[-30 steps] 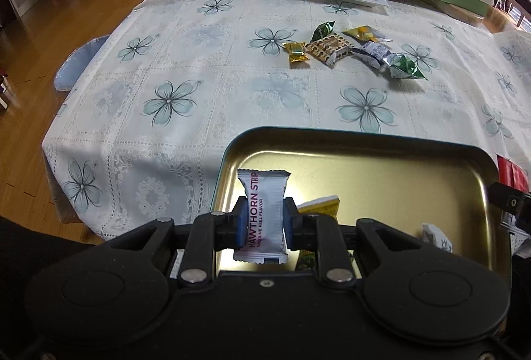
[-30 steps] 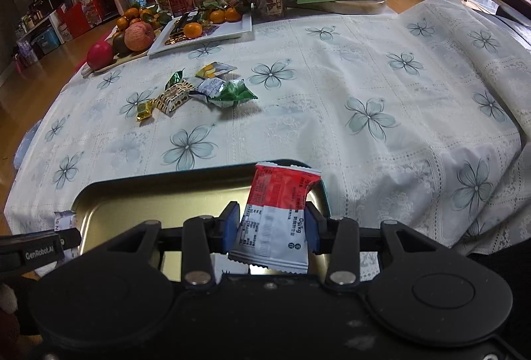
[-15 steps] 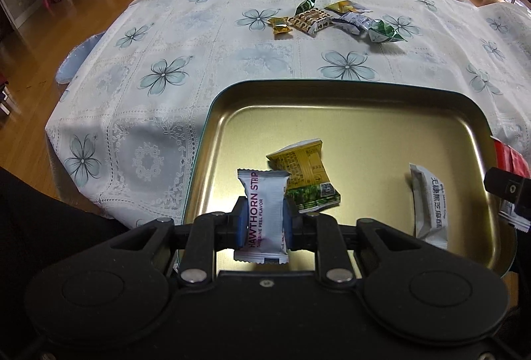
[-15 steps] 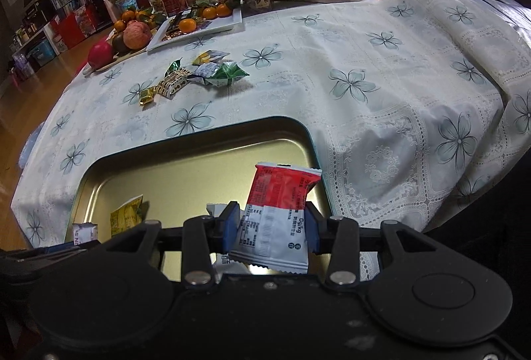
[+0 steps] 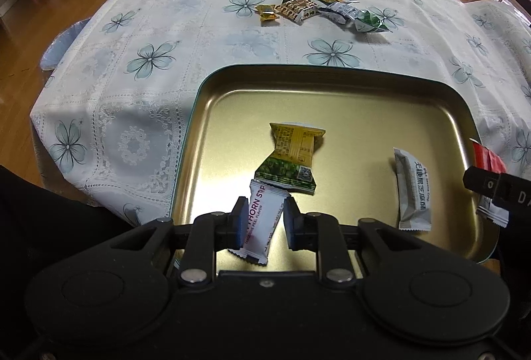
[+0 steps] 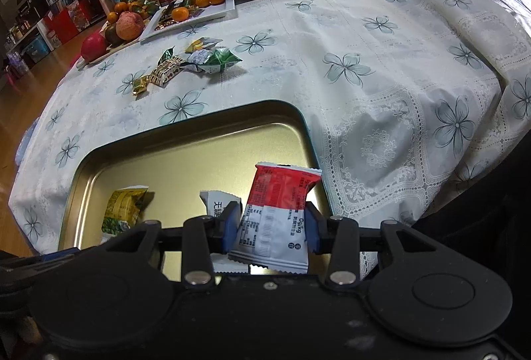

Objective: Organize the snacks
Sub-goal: 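Open the right tool to drop the red-and-white bar while the left drops the HAWTHORN packet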

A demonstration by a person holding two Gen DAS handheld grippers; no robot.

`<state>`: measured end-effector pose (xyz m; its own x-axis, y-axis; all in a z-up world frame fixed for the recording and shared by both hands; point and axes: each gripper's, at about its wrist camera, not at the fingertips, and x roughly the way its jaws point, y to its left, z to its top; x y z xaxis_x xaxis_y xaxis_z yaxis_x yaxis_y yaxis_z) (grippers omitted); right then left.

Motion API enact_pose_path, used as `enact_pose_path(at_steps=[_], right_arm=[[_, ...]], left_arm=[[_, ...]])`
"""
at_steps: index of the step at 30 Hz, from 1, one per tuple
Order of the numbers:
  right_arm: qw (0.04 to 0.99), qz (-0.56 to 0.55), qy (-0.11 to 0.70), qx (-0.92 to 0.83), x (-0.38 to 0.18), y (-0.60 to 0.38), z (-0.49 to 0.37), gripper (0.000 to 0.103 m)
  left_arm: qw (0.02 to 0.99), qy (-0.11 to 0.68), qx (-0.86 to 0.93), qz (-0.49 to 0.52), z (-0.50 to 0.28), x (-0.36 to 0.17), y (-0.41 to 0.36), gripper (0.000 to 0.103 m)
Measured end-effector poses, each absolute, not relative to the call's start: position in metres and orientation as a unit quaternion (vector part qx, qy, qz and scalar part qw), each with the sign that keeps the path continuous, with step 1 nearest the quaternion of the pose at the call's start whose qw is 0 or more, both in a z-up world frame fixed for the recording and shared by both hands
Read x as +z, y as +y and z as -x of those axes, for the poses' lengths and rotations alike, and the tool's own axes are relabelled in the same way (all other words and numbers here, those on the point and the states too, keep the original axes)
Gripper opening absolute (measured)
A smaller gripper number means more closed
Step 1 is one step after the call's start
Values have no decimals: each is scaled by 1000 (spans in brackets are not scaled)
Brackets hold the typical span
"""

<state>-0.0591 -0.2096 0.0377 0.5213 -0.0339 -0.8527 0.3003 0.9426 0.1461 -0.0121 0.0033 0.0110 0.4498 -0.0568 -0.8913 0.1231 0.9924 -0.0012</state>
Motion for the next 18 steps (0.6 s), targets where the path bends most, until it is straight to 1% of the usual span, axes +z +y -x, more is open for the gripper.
enact_pose_path(at_steps=[10,13,18], right_arm=[[845,-138,509,-88,29,-210,57,44],[848,-132,507,-84,30,-208,57,46],[857,-124,494,-80,35,-206,58,46]], left_arm=[[854,517,-43,-35,10,9,2,30],[855,516,-41,-36,11,10,2,30],[855,516,-40,-35,11,10,2,30]])
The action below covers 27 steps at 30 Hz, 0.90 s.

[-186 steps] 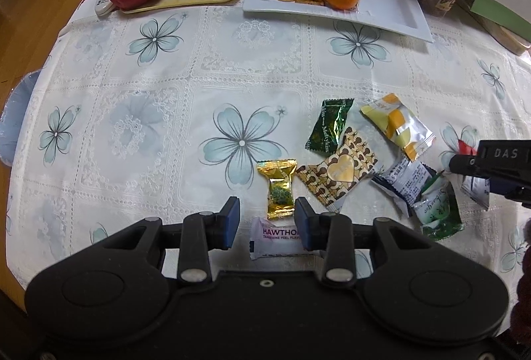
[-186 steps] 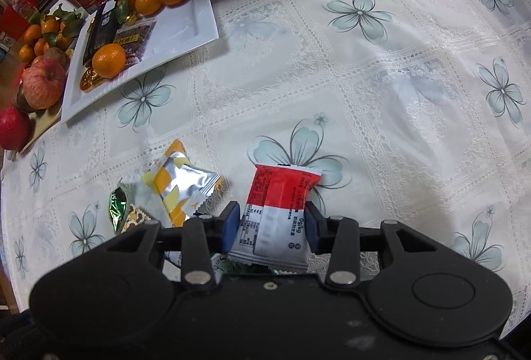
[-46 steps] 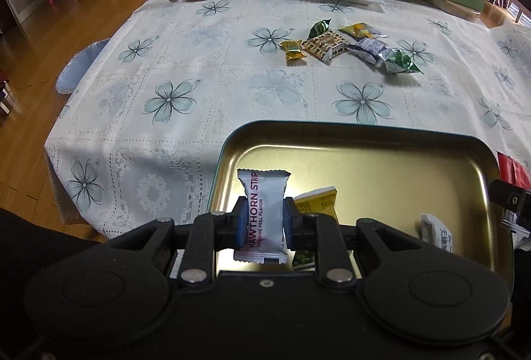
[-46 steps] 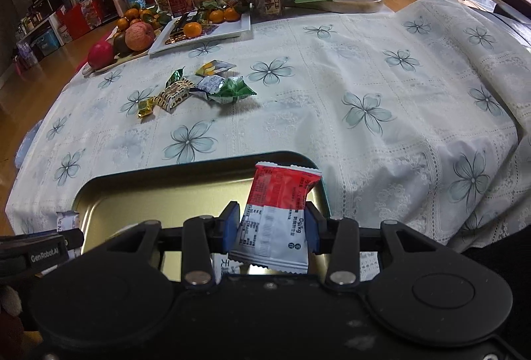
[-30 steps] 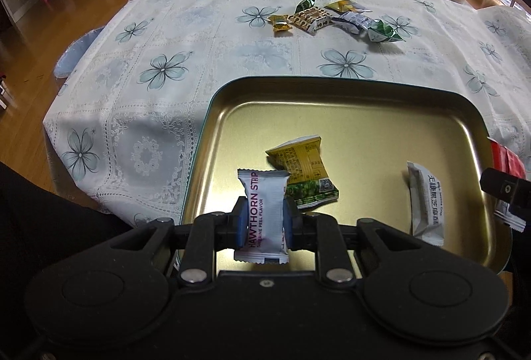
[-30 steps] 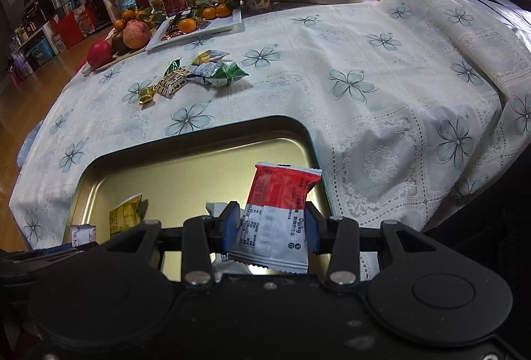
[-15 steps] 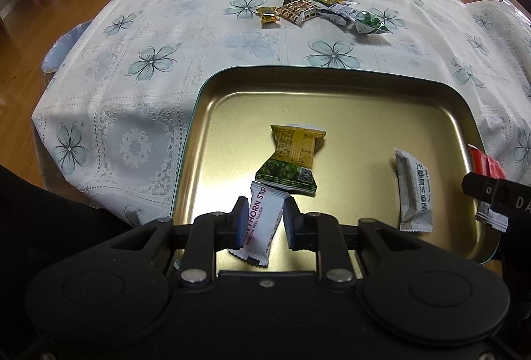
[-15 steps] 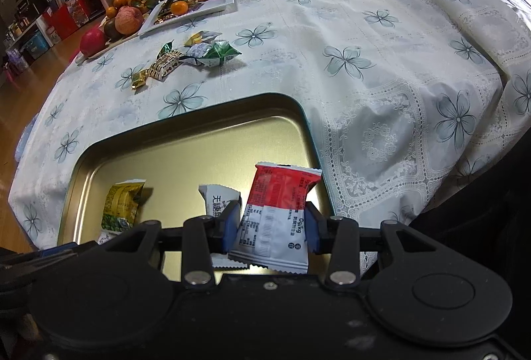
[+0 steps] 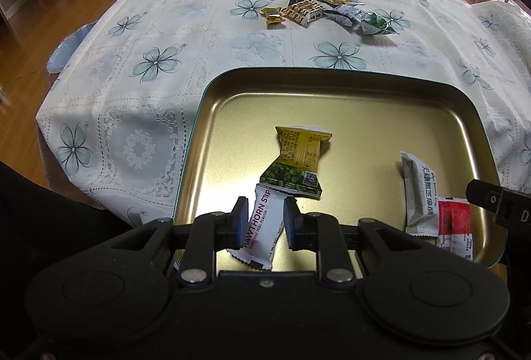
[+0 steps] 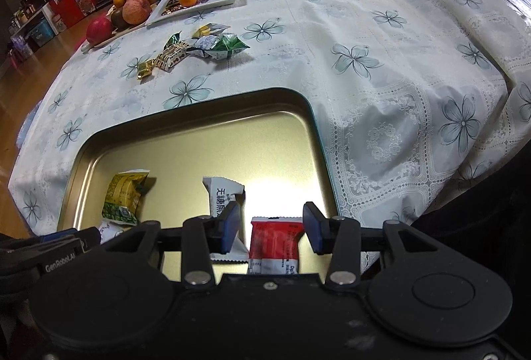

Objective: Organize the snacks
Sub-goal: 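Open the right tool to drop the red-and-white bar while the left drops the HAWTHORN packet, then raise both tools from the tray and move them back toward the snack pile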

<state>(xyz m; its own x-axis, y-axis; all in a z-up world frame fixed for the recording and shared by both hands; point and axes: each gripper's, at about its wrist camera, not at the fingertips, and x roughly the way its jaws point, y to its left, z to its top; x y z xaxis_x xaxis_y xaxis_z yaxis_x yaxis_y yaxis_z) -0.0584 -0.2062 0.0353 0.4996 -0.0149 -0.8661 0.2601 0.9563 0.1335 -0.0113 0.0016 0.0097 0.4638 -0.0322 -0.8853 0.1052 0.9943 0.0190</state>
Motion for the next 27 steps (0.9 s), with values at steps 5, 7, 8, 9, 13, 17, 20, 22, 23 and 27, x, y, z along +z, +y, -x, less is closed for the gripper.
enact_pose_path(at_steps=[5,7,8,9,13,17,20,22,23,27], right_arm=[[856,-131,492,-88,36,-209,58,46],[855,-133,494,-90,35,-210,58,46],[854,-133,494,-89,34,-210,57,46],[854,-133,494,-89,34,-210,57,46],[856,-127,494,-90,34,-208,57,46],[856,-124,494,-90,34,-207,57,46],[856,-123,494,-90,34,-207,57,46],[856,-122,495,-89,34,-207,57,46],[856,-122,495,-89,34,-207,57,46],[855,-120,496,-87,33,-206,56,46]], left_arm=[[855,515,-37,-36,11,9,2,30],[856,515,-35,-37,11,9,2,30],[856,514,-33,-37,11,9,2,30],[857,514,-32,-38,11,9,2,30],[859,509,-29,-43,12,10,1,30],[860,507,-31,-45,13,10,0,30],[861,506,-32,-45,13,11,0,30],[861,506,-32,-43,13,11,0,30],[861,507,-32,-43,13,11,0,30],[860,508,-32,-41,13,11,1,30]])
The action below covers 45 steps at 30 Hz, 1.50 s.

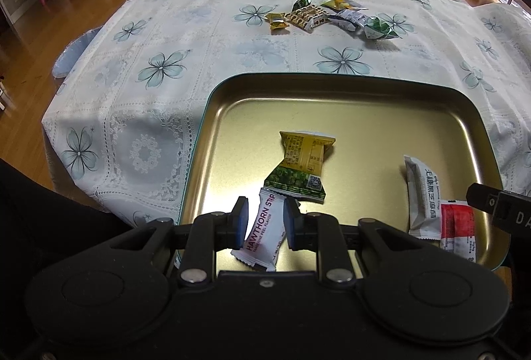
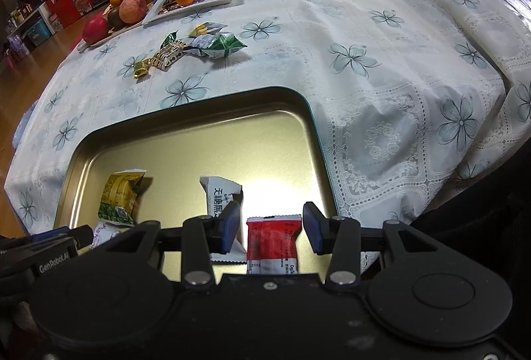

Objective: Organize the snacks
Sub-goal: 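Raise both tools from the tray and move them back toward the snack pile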

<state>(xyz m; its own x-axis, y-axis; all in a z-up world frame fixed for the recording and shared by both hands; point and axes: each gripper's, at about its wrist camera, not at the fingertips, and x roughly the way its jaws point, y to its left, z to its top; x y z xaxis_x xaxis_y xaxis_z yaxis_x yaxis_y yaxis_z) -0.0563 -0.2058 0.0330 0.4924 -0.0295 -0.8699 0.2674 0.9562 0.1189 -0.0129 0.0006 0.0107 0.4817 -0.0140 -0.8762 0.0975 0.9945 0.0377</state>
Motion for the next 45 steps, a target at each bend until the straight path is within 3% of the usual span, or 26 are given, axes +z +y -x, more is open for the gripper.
enact_pose_path(at_steps=[32,45], right_arm=[[842,-154,514,-54,30,-207,52,46],[825,-157,543,-3,41,-200,14,46]], left_arm=[[852,518,-72,-16,8,24,-7,30],[846,529,-63,12,-66,61,6,30]])
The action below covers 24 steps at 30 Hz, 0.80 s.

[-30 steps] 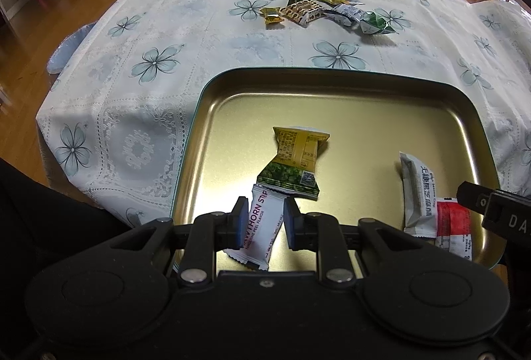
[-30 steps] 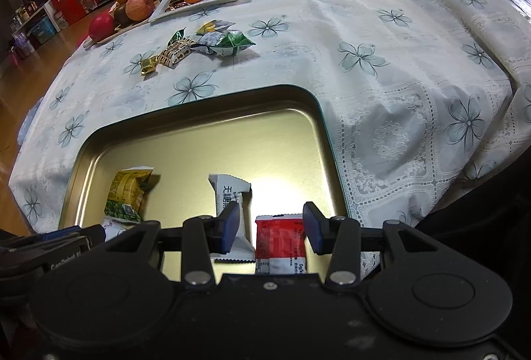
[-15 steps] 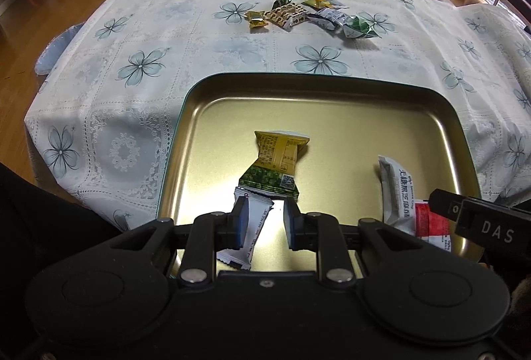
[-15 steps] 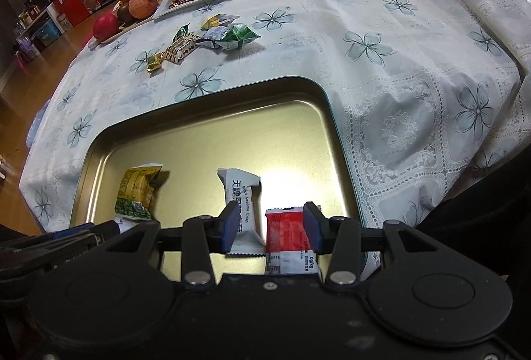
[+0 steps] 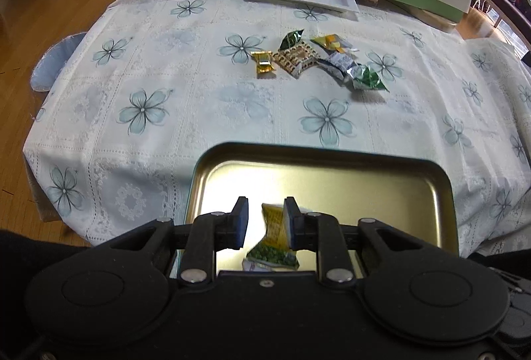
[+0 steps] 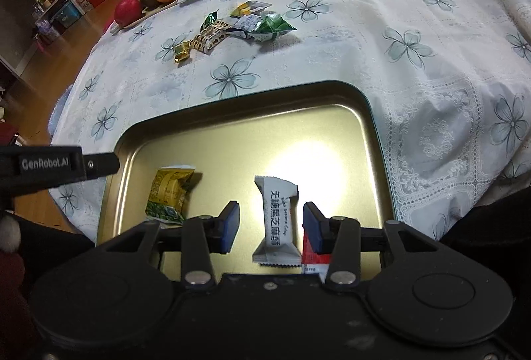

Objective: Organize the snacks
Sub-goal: 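Raise both tools from the tray and move them back toward the snack pile, then grasp the green snack packet with the right tool while the left approaches the gold candy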

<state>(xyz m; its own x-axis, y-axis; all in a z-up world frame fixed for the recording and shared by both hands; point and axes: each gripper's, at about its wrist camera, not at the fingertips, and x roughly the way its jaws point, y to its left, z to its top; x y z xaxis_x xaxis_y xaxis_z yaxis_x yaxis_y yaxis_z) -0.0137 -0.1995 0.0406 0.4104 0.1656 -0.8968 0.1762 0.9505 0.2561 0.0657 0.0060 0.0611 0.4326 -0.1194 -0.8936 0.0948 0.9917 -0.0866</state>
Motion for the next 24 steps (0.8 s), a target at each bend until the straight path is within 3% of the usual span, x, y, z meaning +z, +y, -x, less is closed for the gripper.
enact_pose_path(at_steps=[14,24], right_arm=[[840,-109,531,3,70,-222,-147,46],[835,-105,540,-29,44,-230,-279,46]], left_arm=[[853,520,-40,6,-216,87,-4,30],[812,582,-7,35,-266,41,13,30]])
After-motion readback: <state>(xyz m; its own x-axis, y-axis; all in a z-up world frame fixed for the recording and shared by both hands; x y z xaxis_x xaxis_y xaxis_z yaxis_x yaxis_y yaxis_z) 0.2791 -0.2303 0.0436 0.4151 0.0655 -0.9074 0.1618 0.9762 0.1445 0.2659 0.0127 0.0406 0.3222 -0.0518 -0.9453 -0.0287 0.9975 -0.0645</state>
